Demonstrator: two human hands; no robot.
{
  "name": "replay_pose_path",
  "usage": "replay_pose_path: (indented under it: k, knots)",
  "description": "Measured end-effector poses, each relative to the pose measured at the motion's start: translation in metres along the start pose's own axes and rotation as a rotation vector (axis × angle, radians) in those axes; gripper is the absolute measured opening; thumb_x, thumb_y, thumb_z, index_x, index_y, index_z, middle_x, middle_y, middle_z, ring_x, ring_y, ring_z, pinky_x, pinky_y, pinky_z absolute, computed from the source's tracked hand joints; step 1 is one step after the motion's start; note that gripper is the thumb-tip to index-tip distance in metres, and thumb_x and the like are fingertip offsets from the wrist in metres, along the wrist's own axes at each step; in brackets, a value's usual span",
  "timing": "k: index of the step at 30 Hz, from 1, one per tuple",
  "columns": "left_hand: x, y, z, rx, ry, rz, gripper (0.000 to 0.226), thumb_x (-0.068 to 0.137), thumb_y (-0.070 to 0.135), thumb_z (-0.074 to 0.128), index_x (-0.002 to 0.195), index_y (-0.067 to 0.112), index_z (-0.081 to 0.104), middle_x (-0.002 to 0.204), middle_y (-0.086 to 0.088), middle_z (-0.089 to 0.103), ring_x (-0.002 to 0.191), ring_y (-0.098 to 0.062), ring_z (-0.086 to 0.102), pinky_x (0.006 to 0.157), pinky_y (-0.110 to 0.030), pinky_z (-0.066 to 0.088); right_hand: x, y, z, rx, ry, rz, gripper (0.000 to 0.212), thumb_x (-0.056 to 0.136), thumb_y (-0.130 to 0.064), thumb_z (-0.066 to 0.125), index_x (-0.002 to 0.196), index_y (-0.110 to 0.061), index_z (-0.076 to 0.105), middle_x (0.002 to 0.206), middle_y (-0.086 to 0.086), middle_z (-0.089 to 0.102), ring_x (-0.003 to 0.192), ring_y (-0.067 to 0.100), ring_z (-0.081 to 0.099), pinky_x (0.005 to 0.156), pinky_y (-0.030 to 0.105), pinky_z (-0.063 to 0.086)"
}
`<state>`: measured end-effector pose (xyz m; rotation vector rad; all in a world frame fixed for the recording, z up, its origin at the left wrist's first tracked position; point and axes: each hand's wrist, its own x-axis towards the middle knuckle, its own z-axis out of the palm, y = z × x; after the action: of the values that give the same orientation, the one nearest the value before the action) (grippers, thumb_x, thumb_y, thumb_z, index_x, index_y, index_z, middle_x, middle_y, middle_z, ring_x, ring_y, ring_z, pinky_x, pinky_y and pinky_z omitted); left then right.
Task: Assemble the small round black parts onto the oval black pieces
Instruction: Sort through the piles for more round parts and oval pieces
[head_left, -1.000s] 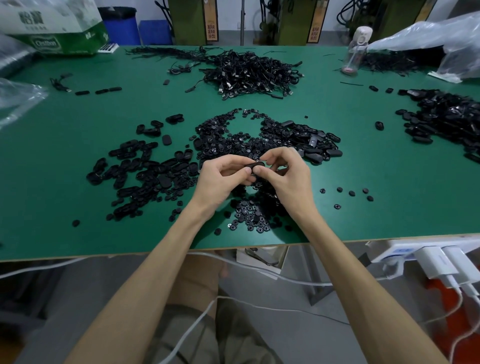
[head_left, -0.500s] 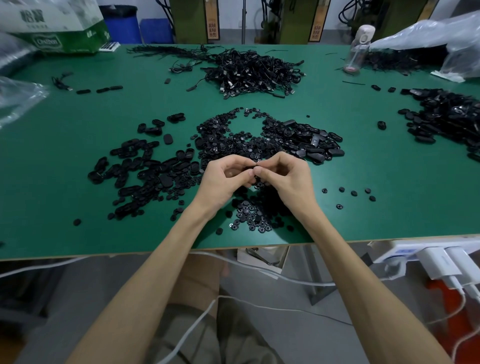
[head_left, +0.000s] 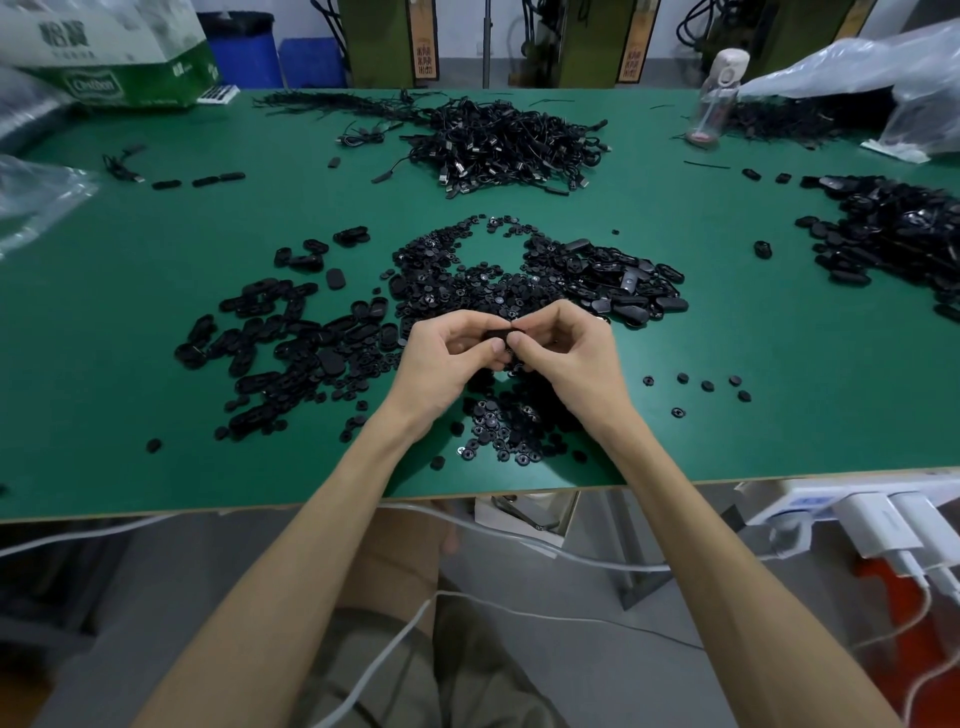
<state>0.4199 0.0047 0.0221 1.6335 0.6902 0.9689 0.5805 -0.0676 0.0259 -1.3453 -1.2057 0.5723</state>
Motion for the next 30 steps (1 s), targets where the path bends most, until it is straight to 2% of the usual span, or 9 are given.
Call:
replay_pose_path:
  k: [4,8,14,20,24,27,30]
  knots:
    - [-0.0006,0.0011,0.0007,0.010,0.005,0.013,0.022,0.094,-0.006,0.068,0.115,-0.002,0.072,0.092,-0.017,0.077,0.082,-0.018,0.075,0.081,-0.028,0.061,0.0009,0.0010,-0.0005,0.007,-0.012,-0.011,0.014,0.088,-0.007,0.079,0.099,-0.007,0.071,0.089,0.008,0.075,0.081,0.020,0.069,0.080,0.042,0.060]
    - [-0.0008,0.0017,0.0001,0.000,0.002,0.019,0.022,0.094,-0.005,0.068,0.116,-0.005,0.072,0.092,-0.016,0.077,0.082,-0.018,0.076,0.080,-0.027,0.061,0.0016,0.0012,-0.0006,0.015,-0.012,-0.005,0.016,0.088,-0.007,0.081,0.100,-0.005,0.071,0.087,0.010,0.074,0.079,0.020,0.068,0.078,0.042,0.060]
    - [-0.0010,0.0003,0.0007,0.009,0.014,0.013,0.019,0.092,-0.001,0.074,0.111,0.000,0.075,0.090,-0.013,0.079,0.082,-0.022,0.077,0.079,-0.030,0.062,0.0004,0.0017,-0.0018,0.069,0.000,0.000,0.011,0.088,-0.007,0.081,0.095,-0.003,0.074,0.084,0.011,0.077,0.077,0.028,0.072,0.072,0.034,0.060]
    - [-0.0011,0.0007,0.0007,0.013,0.022,0.007,0.018,0.092,-0.001,0.074,0.109,0.002,0.075,0.089,-0.012,0.079,0.081,-0.021,0.078,0.077,-0.028,0.061,-0.0004,0.0005,-0.0020,0.074,-0.010,-0.001,0.009,0.089,-0.007,0.079,0.096,-0.004,0.075,0.086,0.012,0.077,0.083,0.038,0.073,0.077,0.042,0.062]
    - [-0.0014,0.0015,0.0023,0.062,0.051,0.000,0.018,0.092,-0.003,0.071,0.104,0.010,0.075,0.088,-0.009,0.079,0.079,-0.019,0.077,0.079,-0.029,0.062,-0.0017,-0.0021,0.0012,0.039,-0.039,-0.010,0.006,0.091,-0.003,0.075,0.096,-0.005,0.074,0.083,0.009,0.077,0.079,0.029,0.074,0.075,0.039,0.062]
    - [-0.0014,0.0025,0.0037,0.114,0.083,-0.004,0.022,0.090,-0.003,0.070,0.098,0.017,0.075,0.090,-0.011,0.078,0.082,-0.032,0.075,0.082,-0.042,0.063,-0.0032,-0.0038,0.0027,-0.005,-0.055,-0.019,0.009,0.089,-0.002,0.076,0.092,-0.009,0.073,0.080,0.002,0.076,0.074,0.014,0.072,0.073,0.030,0.059]
    - [-0.0012,0.0034,0.0048,0.148,0.091,-0.008,0.021,0.089,-0.004,0.069,0.098,0.014,0.075,0.093,-0.011,0.077,0.086,-0.038,0.073,0.086,-0.050,0.061,-0.0039,-0.0051,0.0036,-0.042,-0.052,-0.022,0.010,0.087,-0.002,0.078,0.088,-0.010,0.072,0.079,-0.001,0.074,0.074,0.013,0.070,0.071,0.028,0.057]
